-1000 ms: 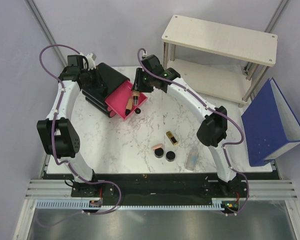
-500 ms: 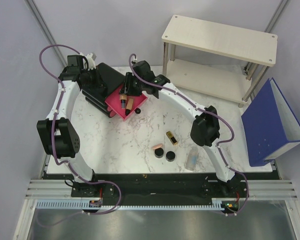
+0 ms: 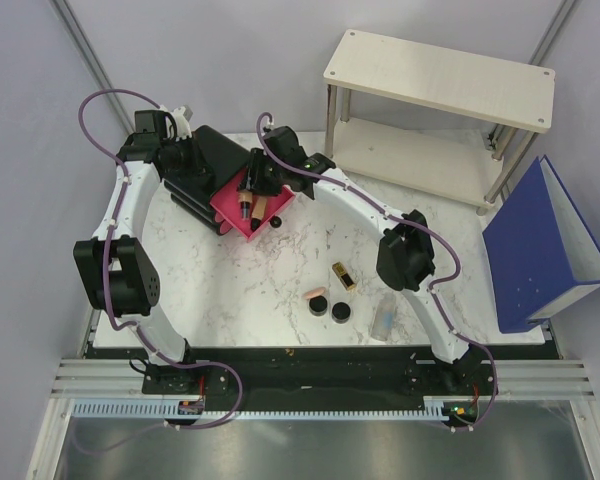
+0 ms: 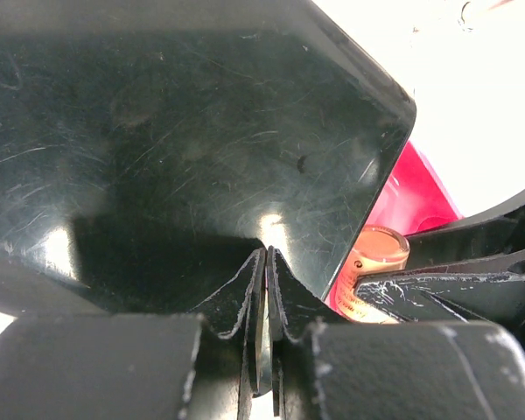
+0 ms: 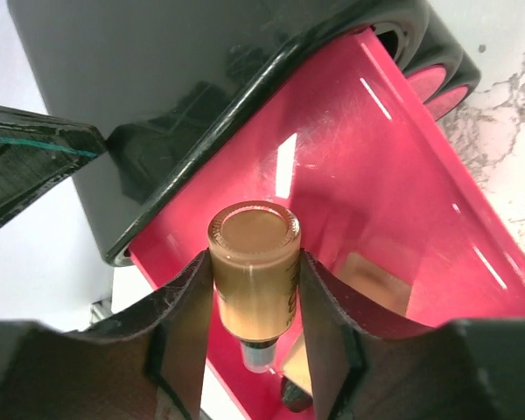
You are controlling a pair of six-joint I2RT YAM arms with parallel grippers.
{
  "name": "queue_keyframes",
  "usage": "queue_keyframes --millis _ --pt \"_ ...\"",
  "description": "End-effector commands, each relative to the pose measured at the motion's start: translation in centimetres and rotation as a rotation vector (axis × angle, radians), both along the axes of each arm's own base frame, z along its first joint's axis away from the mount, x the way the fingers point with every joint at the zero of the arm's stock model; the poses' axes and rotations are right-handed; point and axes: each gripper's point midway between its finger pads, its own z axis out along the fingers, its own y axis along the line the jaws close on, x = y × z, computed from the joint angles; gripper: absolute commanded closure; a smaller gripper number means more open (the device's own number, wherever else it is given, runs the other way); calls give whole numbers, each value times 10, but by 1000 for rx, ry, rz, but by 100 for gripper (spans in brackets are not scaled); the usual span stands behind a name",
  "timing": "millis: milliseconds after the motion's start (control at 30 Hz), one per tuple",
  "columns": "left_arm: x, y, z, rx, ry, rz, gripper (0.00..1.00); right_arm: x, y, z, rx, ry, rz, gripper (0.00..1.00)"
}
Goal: Organize the makeup
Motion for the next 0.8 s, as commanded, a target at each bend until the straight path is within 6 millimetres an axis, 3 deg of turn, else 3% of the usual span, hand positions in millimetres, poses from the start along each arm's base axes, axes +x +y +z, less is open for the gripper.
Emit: queue_keyframes --millis 0,333,533,567,633,667,767 --pt "-61 14 -79 85 357 4 88 6 0 35 45 -80 -24 48" --pt "-62 14 -80 85 361 4 87 7 -15 45 15 -111 -69 42" --pt "-62 15 -79 89 359 5 87 9 -36 84 -2 -212 -118 41" --pt "-62 15 -80 88 361 5 88 5 -43 103 4 -245 -125 41" --pt "-61 15 -79 89 358 6 87 3 -58 109 -23 -266 -158 41" --pt "-61 16 -78 91 356 7 87 -2 -71 128 -26 -295 -175 41" --pt "-60 16 -74 95 352 8 87 -20 -114 116 -155 -249 -235 41"
